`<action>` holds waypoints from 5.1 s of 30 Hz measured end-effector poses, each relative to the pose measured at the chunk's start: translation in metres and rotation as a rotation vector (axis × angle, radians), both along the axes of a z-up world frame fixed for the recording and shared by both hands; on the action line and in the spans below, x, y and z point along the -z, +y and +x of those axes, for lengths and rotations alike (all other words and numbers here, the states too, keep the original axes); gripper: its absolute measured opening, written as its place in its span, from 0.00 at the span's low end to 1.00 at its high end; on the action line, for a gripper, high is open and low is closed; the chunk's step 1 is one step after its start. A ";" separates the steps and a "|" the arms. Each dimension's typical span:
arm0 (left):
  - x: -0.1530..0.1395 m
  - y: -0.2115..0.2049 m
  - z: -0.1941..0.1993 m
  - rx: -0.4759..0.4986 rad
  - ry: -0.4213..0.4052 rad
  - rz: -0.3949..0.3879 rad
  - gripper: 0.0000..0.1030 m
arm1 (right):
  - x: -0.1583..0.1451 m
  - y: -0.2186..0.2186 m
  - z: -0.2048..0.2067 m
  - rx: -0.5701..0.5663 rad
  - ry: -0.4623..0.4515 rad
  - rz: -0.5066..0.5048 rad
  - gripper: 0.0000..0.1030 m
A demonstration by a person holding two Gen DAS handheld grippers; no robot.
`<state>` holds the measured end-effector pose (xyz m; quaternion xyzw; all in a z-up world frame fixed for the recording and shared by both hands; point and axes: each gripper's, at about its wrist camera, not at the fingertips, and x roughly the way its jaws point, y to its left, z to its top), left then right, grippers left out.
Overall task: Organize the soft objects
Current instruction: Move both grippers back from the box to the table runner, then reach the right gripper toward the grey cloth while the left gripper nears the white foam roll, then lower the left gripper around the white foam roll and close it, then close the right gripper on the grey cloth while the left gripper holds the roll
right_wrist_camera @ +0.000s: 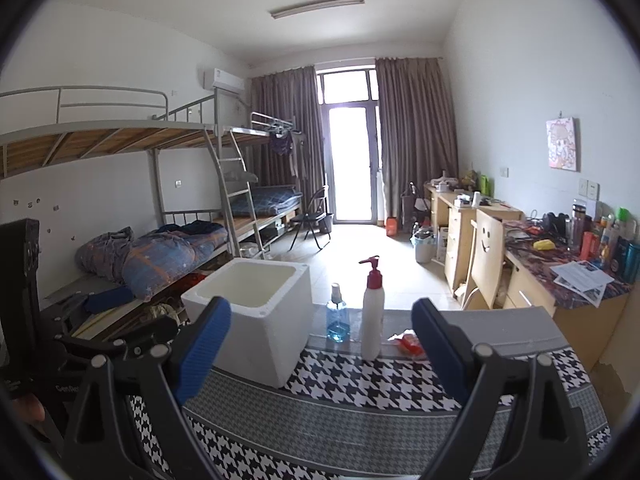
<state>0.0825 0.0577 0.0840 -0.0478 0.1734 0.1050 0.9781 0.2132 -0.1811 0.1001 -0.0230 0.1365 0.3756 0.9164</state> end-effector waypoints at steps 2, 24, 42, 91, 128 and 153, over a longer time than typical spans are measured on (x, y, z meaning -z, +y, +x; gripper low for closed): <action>0.003 -0.002 -0.002 0.017 -0.002 -0.007 0.99 | 0.002 -0.005 -0.002 0.009 -0.005 0.004 0.91; 0.039 -0.039 -0.009 0.154 0.025 -0.021 0.99 | 0.034 -0.040 -0.030 0.106 -0.030 -0.024 0.91; 0.071 -0.065 -0.004 0.241 0.091 -0.011 0.99 | 0.067 -0.067 -0.036 0.180 0.037 -0.048 0.91; 0.165 -0.126 0.080 0.389 0.441 0.033 0.99 | 0.161 -0.135 -0.022 0.347 0.316 -0.145 0.91; 0.185 -0.142 0.119 0.423 0.564 0.050 0.43 | 0.189 -0.145 -0.015 0.371 0.426 -0.133 0.91; 0.175 -0.148 0.097 0.538 0.574 0.115 0.11 | 0.187 -0.138 -0.021 0.356 0.419 -0.130 0.91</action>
